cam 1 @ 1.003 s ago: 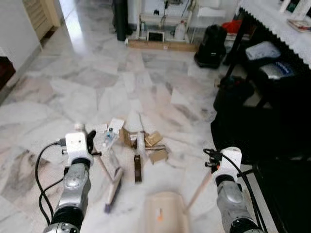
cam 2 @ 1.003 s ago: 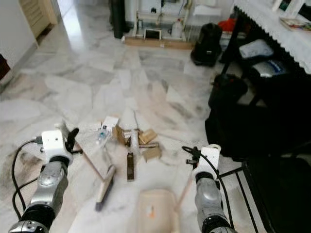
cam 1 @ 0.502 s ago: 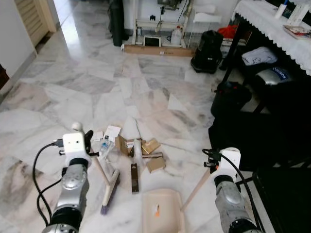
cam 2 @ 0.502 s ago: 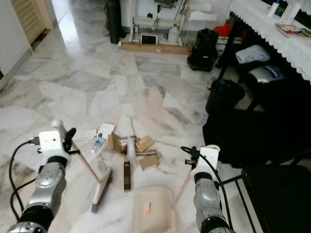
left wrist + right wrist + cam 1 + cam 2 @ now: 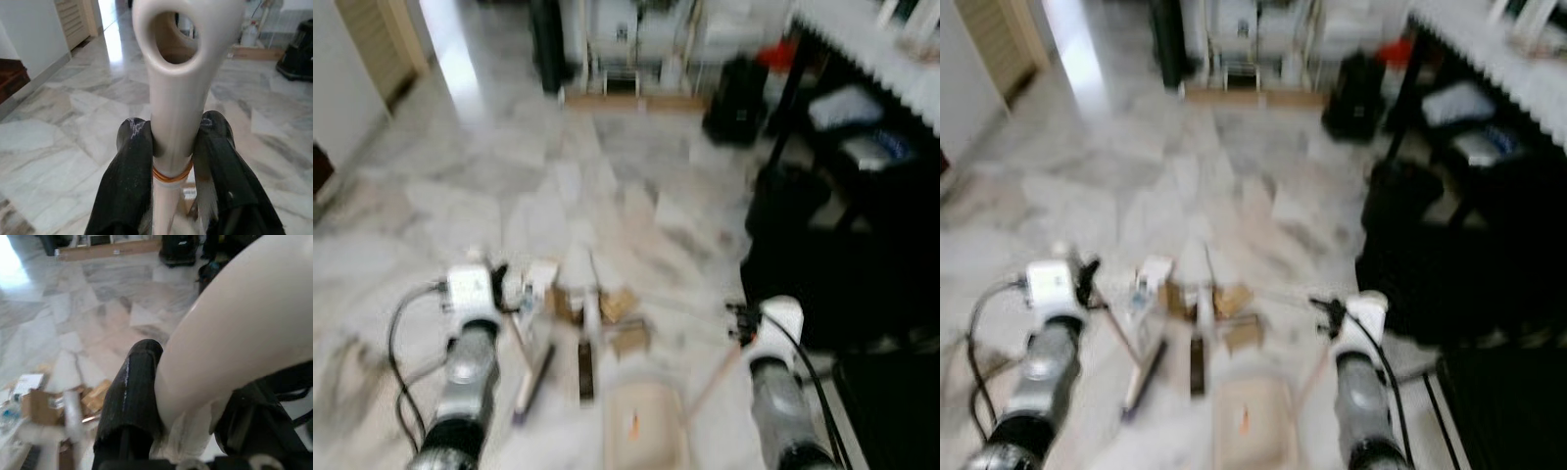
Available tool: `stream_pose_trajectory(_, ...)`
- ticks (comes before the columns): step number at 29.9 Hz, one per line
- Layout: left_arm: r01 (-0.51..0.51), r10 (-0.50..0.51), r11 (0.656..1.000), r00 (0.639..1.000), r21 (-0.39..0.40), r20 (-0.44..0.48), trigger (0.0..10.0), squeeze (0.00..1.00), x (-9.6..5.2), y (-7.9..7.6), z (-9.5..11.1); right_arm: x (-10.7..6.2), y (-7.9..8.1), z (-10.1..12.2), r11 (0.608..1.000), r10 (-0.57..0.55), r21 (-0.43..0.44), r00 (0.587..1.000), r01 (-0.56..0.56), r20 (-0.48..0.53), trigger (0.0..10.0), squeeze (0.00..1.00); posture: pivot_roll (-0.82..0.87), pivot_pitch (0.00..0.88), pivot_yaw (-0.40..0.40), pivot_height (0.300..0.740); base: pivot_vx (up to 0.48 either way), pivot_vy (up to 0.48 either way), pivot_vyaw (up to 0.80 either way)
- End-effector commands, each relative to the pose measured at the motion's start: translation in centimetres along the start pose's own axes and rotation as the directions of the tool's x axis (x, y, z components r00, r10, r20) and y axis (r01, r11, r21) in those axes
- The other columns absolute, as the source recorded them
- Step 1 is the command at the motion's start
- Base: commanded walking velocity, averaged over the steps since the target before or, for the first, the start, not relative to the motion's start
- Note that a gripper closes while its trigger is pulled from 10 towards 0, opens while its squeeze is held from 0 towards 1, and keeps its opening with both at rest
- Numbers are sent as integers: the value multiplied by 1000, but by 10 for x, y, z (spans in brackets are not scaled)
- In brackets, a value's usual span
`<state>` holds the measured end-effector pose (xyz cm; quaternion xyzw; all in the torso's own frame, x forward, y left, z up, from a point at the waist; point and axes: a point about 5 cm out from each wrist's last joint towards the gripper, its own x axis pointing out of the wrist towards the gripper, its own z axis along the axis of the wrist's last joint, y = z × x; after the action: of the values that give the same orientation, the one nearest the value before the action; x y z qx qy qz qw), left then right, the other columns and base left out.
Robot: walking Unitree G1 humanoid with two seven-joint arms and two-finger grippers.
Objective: Sweep floor
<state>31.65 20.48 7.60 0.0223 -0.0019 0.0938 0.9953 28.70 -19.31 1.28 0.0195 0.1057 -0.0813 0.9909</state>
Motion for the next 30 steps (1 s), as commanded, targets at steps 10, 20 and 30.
stream_pose_trajectory(10,-10,10,1000,1000,19,10,10000,0,1,6,2,3,5,5,1000,5,8,1000,-6,18,10000,0,-18,36,-56,740,248,0,0)
stream_pose_trajectory(20,32,-32,999,999,7,13,10000,0,1,1,2,2,6,3,1000,-13,2,1000,13,15,10000,0,-16,39,-51,740,25,0,0)
stream_pose_trajectory(30,65,-65,998,998,0,-12,10000,0,-1,-2,-1,0,1,0,997,-72,-6,997,72,-1,10000,0,-14,54,-48,740,0,0,0)
